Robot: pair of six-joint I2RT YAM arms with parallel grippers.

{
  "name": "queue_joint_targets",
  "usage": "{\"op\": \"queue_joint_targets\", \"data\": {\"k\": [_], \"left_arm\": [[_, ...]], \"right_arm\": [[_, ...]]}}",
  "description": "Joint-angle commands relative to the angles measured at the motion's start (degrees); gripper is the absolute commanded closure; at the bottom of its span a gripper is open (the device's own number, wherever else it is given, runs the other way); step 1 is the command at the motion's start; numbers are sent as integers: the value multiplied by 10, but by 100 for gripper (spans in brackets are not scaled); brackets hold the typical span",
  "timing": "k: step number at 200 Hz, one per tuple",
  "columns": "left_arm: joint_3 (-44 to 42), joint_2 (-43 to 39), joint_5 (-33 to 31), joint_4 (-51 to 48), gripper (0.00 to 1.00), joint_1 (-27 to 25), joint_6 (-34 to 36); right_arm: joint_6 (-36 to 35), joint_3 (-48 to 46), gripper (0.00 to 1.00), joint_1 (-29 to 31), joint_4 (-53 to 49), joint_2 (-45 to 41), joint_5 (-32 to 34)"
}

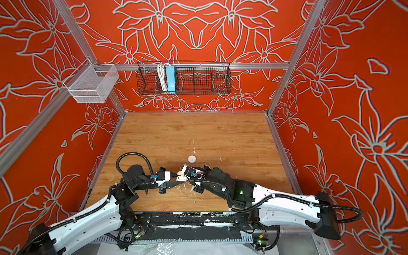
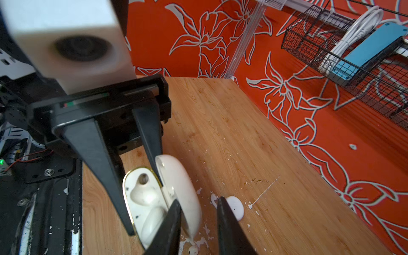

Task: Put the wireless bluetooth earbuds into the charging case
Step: 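Open the right gripper and draw it back from the case lid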

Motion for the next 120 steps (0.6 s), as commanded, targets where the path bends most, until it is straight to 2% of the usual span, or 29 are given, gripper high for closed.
{"op": "queue_joint_targets", "data": {"k": [1,33,63,90,120], "left_arm": [[22,5,46,13,100,-6,12],[22,14,63,5,100,-6,37],[25,23,77,-4,100,-7,51],[24,21,95,-8,100,-6,61],[25,29,96,-7,100,-6,64]], "right_arm": [[-6,27,70,7,9,18,11],[13,47,69,7,-8,15,41],[16,57,68,7,-32,6,-2],[17,59,68,7,-34,6,39],[26,63,66,7,-41,-5,36]]}}
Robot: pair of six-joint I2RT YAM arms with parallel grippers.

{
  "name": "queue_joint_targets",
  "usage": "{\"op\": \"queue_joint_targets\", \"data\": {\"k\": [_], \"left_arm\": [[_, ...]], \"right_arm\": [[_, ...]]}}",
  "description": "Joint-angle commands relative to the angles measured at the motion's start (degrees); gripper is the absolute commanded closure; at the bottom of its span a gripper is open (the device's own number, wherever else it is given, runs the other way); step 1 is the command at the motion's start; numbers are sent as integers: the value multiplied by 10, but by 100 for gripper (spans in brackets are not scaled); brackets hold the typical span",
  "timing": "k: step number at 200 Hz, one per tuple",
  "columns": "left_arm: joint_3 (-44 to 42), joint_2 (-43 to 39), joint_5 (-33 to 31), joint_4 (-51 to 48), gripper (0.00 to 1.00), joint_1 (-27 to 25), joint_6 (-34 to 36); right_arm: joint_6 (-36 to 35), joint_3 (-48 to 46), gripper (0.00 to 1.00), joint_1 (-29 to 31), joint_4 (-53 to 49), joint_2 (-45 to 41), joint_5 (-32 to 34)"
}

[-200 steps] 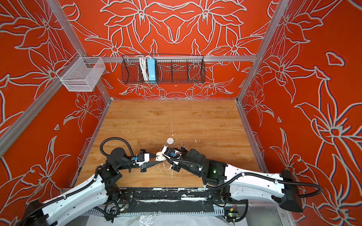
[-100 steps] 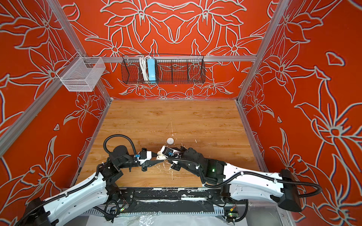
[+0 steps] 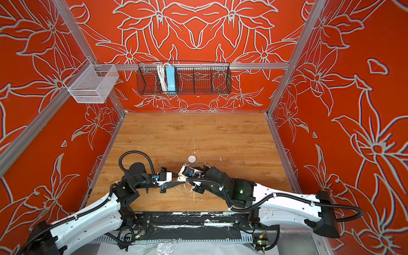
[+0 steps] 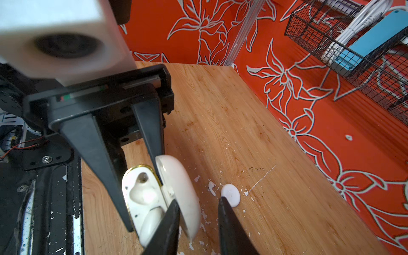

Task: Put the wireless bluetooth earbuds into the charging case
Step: 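Open the right gripper and draw it back from the case lid, then move the right gripper over the white earbud lying on the table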

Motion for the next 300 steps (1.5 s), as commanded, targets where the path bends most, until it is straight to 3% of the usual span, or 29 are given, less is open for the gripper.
{"op": "queue_joint_targets", "data": {"k": [1,58,85,118,154,210,250,287,300], "left_arm": [[11,7,66,7,100,-10,22],[-18,6,59,49,100,-10,35],[-35,-3,53,73,100,-10,38],[-52,-10,50,95,100,-10,42],[-54,-21,46,94,100,-10,41],[-54,-24,44,97,100,-10,37],[-54,-28,19,98,100,-10,25],[-54,-20,-113,102,100,-10,-23],[-59,-14,-136,116,100,-8,-36]], "right_arm": [[17,29,65,1,31,-9,12],[99,79,60,1,-50,-47,50],[145,85,61,2,-73,-74,-26],[178,55,65,4,-30,-92,-130],[191,14,72,5,26,-107,-168],[190,-27,73,7,45,-129,-248],[209,-41,73,6,29,-149,-163],[286,-34,71,5,-44,-158,133],[316,-23,71,0,-86,-138,195]]}}
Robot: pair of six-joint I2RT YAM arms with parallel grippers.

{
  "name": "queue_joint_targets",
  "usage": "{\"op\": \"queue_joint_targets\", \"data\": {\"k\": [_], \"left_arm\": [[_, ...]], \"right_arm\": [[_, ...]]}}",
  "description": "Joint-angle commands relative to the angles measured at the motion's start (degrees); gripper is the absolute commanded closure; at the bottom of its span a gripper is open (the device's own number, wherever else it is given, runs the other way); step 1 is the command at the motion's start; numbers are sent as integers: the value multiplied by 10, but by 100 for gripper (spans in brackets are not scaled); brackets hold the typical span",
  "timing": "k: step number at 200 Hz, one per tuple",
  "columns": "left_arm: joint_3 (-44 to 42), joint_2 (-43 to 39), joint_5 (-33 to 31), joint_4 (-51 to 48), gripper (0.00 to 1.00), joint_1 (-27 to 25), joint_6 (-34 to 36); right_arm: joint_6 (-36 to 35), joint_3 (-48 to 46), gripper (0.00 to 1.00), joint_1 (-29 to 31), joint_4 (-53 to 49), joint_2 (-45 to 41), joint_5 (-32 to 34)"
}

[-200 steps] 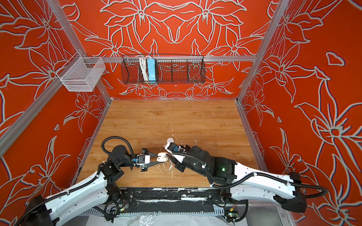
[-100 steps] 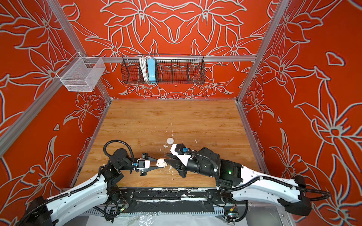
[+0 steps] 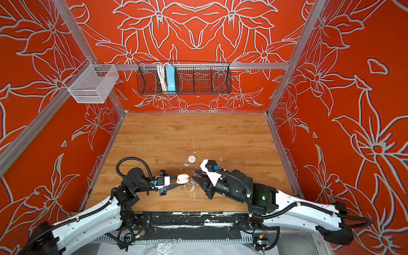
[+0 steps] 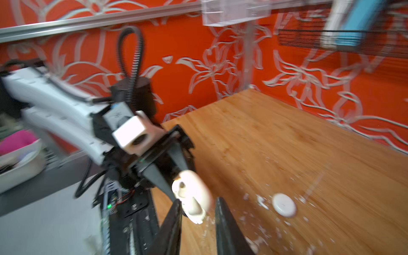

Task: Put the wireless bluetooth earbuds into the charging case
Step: 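Move the right gripper over the white earbud lying on the table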

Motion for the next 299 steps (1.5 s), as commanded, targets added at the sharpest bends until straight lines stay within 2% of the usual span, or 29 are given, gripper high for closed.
{"op": "queue_joint_targets", "data": {"k": [1,14,39,59,75,96,119,138,183,225,299], "left_arm": [[-4,6,-81,35,100,1,-33],[-8,14,-84,52,100,7,-48],[-8,33,-100,72,100,24,-83],[-12,46,-121,88,100,48,-120],[-16,58,-140,99,100,70,-148],[-13,61,-169,88,100,80,-157],[-2,46,-204,42,100,80,-155],[-17,31,-238,52,100,80,-161],[-33,-7,-292,45,100,80,-165],[-34,-15,-296,40,100,80,-163],[-28,-17,-285,32,100,80,-157]], "right_arm": [[76,16,71,-6,-79,20,201],[98,27,70,-19,-108,53,199],[140,54,70,-55,-147,134,149],[175,55,70,-99,-147,190,85],[193,36,66,-125,-117,226,31],[209,24,62,-134,-92,276,8],[219,32,61,-134,-86,337,-13],[220,45,61,-135,-80,382,-34],[224,82,61,-137,-84,471,-44],[218,122,63,-138,-99,536,-56],[209,136,66,-138,-123,555,-28]]}}
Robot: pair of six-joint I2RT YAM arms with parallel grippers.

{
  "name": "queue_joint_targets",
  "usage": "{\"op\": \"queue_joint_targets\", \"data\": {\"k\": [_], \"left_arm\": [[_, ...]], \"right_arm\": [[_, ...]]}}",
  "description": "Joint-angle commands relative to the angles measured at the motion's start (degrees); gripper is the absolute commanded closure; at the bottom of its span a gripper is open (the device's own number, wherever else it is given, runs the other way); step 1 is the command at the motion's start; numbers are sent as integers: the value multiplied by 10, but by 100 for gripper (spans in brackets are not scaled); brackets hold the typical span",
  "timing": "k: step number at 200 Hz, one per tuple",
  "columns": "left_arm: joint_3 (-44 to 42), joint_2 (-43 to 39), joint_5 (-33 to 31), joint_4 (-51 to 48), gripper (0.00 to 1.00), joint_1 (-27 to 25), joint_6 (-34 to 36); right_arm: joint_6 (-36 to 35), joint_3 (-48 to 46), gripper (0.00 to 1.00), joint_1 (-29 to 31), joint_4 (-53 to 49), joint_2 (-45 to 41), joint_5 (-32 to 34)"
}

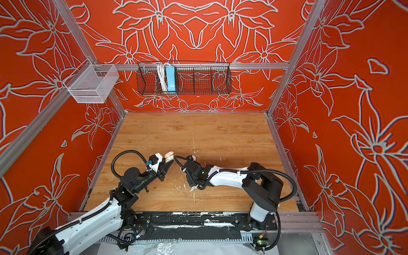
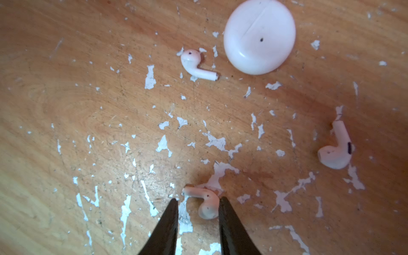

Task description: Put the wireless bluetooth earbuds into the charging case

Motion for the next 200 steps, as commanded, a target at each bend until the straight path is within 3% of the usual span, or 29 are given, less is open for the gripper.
{"op": "queue_joint_targets", "data": {"k": [1,200], "left_arm": [[7,-7,4,5,100,2,5],[11,-13,21,-4,100,2,10]], "right_arm": [[4,13,66,-3,-26,-2,25],[4,25,70,-3,-44,34,34]]}}
